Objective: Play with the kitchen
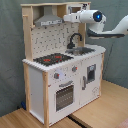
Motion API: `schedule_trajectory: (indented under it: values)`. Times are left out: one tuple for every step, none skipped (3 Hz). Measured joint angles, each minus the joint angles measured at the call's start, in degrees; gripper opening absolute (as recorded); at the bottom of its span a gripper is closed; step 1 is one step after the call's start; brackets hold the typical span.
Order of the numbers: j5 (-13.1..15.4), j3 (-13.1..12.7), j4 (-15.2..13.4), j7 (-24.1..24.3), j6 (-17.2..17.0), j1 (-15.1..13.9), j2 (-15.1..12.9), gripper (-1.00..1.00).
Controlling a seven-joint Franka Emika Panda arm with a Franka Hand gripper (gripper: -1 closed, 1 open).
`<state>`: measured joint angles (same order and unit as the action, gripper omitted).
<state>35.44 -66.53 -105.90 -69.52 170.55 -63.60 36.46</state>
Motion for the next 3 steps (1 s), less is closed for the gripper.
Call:
schedule_trajectory:
  values:
    - [0.0,-1.7,1.5,3.2,-3.7,3.0,0.2,1.0]
    - [0.0,-0.2,1.1,5.4,-7.6,6.7,1.0,1.0]
    - [0.0,1.8,-0.2,9.4,-11.5,10.1,2.7,1.0]
